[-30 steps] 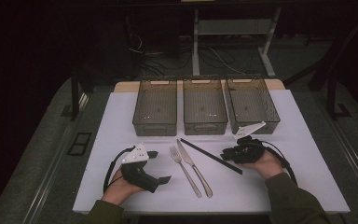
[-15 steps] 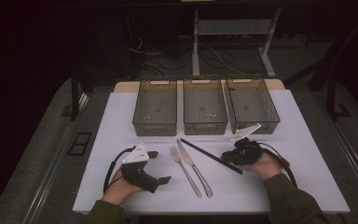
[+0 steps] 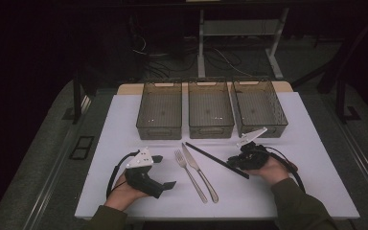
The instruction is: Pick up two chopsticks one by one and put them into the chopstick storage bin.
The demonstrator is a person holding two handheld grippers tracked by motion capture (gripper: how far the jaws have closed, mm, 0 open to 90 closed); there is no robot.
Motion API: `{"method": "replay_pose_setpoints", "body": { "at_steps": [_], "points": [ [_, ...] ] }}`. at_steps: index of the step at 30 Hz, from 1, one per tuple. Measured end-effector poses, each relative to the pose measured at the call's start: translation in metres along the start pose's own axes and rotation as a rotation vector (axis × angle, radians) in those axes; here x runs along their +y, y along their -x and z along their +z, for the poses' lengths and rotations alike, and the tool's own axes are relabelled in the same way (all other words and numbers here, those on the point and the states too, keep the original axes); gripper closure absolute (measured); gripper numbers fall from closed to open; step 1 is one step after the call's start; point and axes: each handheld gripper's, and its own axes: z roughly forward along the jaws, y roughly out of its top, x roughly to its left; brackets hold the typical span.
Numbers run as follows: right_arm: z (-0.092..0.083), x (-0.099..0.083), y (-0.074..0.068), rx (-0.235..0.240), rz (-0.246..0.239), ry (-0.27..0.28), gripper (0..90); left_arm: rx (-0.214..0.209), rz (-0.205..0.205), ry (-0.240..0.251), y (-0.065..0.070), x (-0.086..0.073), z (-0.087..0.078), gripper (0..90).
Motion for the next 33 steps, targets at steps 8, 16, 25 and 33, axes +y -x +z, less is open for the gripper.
{"method": "replay_pose_setpoints", "body": {
  "at_steps": [8, 16, 25, 33],
  "points": [
    [0.0007, -0.0002, -0.0008, 0.001, -0.003, -0.011, 80.4, -0.001, 0.001, -0.001, 0.0, -0.0001, 0.0001, 0.0],
    [0.0018, -0.0019, 0.0011, -0.02, -0.012, -0.022, 82.0, -0.002, 0.002, -0.003, -0.0002, -0.0004, 0.0004, 0.0],
    [0.0028, -0.0041, -0.002, -0.044, -0.031, -0.011, 84.7, -0.004, 0.003, -0.007, 0.0001, -0.0015, 0.0017, 0.0],
    [0.0028, -0.0046, -0.0039, -0.061, -0.049, -0.006, 85.7, -0.005, 0.003, -0.007, -0.0003, -0.0019, 0.0017, 0.0]
  ]
}}
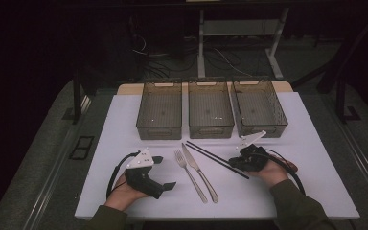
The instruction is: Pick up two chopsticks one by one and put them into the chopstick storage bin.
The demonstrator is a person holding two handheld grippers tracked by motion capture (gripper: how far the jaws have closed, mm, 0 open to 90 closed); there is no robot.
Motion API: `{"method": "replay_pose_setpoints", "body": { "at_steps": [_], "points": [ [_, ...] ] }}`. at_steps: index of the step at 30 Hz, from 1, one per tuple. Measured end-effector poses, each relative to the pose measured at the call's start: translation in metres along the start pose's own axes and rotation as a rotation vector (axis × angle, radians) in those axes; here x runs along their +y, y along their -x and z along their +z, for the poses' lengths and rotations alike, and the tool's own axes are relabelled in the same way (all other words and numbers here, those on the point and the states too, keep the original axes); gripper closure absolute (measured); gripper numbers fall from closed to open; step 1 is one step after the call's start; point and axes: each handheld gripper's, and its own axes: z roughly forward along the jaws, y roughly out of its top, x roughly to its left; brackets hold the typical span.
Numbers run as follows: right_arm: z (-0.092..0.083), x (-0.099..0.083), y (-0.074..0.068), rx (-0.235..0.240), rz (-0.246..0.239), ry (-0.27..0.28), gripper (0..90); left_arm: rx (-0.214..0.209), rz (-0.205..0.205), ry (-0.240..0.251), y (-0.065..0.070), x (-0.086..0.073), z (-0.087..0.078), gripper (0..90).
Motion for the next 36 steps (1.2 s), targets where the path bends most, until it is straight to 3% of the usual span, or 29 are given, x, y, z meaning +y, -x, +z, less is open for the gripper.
{"method": "replay_pose_setpoints", "body": {
  "at_steps": [10, 36],
  "points": [
    [-0.006, -0.002, 0.005, 0.009, 0.03, 0.015, 85.8, -0.003, -0.001, 0.004, 0.0, 0.0, 0.0, 0.0],
    [-0.049, -0.006, 0.012, 0.054, 0.087, 0.156, 86.0, -0.003, 0.001, 0.001, -0.001, 0.0, 0.0, 0.0]
  ]
}}
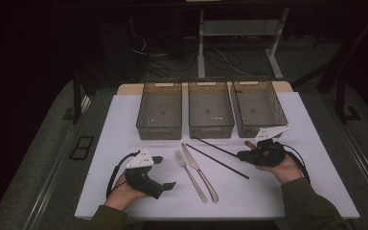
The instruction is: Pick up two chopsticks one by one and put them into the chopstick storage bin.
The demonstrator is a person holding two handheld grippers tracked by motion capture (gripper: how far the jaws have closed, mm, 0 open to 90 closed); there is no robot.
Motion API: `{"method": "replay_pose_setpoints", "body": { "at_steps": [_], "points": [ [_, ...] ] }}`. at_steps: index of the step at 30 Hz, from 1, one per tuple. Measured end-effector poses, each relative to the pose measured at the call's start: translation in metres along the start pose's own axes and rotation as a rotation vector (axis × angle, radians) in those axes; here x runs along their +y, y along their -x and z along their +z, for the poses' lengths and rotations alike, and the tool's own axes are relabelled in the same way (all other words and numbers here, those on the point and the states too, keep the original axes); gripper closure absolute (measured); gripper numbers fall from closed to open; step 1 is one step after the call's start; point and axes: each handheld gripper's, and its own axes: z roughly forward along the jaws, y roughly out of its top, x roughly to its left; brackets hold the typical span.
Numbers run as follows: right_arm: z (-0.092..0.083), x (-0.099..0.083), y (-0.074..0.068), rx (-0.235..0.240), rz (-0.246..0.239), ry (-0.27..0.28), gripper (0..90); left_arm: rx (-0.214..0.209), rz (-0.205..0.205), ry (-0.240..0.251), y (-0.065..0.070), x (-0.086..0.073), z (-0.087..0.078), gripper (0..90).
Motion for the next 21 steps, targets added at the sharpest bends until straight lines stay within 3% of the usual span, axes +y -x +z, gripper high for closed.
{"method": "replay_pose_setpoints", "body": {
  "at_steps": [21],
  "points": [
    [-0.022, 0.009, -0.001, 0.015, 0.015, 0.087, 86.0, 0.006, -0.01, 0.007, -0.001, -0.001, 0.0, 0.0]
  ]
}}
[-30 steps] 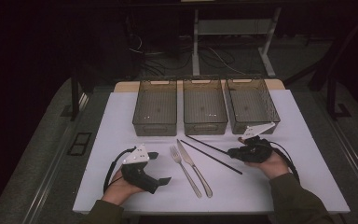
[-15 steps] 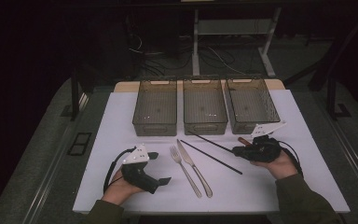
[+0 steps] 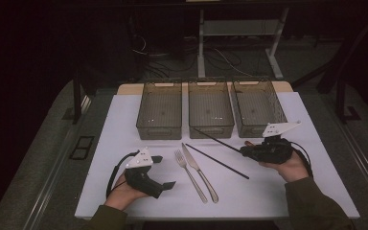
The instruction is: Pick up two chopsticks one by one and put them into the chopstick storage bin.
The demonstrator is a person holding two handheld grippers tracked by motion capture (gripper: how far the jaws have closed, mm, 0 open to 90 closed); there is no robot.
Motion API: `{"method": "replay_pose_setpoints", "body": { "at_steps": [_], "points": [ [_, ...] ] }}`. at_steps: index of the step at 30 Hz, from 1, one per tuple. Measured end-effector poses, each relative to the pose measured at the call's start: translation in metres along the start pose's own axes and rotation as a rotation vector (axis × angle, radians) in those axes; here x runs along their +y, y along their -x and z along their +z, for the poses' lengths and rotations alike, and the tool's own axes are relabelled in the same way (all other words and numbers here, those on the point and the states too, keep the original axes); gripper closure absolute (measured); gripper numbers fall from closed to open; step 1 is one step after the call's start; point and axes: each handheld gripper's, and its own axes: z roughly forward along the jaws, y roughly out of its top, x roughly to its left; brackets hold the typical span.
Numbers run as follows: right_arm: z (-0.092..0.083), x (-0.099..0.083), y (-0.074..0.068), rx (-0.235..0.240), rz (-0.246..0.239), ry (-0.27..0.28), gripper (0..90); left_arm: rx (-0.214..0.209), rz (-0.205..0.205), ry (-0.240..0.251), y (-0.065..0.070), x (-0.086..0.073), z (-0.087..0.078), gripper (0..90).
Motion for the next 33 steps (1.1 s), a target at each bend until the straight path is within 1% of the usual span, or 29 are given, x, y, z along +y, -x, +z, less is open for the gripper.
{"method": "replay_pose_setpoints", "body": {
  "at_steps": [8, 12, 15, 18, 20, 23, 26, 27, 28, 30, 33],
  "points": [
    [-0.004, 0.009, -0.005, -0.01, -0.006, 0.026, 85.9, -0.002, 0.004, -0.005, 0.002, 0.0, 0.001, 0.0],
    [-0.004, 0.014, -0.005, -0.019, 0.0, 0.033, 86.0, 0.0, 0.004, -0.001, 0.001, 0.001, 0.001, 0.0],
    [-0.002, 0.019, -0.006, -0.026, 0.002, 0.029, 85.9, 0.003, 0.012, -0.002, 0.001, 0.001, 0.001, 0.0],
    [0.001, 0.024, -0.006, -0.038, 0.009, 0.027, 86.0, 0.003, 0.008, -0.003, 0.001, 0.0, 0.002, 0.0],
    [0.004, 0.028, -0.005, -0.046, 0.023, 0.024, 86.0, 0.004, 0.002, -0.003, 0.002, 0.0, 0.002, 0.0],
    [0.009, 0.034, -0.006, -0.06, 0.029, 0.019, 86.0, 0.002, 0.008, -0.006, 0.002, 0.0, 0.002, 0.0],
    [0.015, 0.041, -0.007, -0.068, 0.037, 0.016, 85.9, -0.001, 0.002, -0.003, 0.003, 0.0, 0.003, 0.0],
    [0.016, 0.043, -0.007, -0.071, 0.039, 0.016, 86.0, -0.001, 0.006, -0.007, 0.003, 0.0, 0.003, 0.0],
    [0.018, 0.045, -0.007, -0.075, 0.036, 0.017, 86.0, 0.0, 0.001, -0.001, 0.003, 0.0, 0.004, 0.0],
    [0.021, 0.049, -0.008, -0.087, 0.047, 0.014, 86.0, 0.0, 0.004, -0.005, 0.003, 0.0, 0.004, 0.0],
    [0.025, 0.055, -0.008, -0.102, 0.051, 0.011, 85.9, 0.0, 0.01, -0.008, 0.003, 0.0, 0.004, 0.0]
  ]
}}
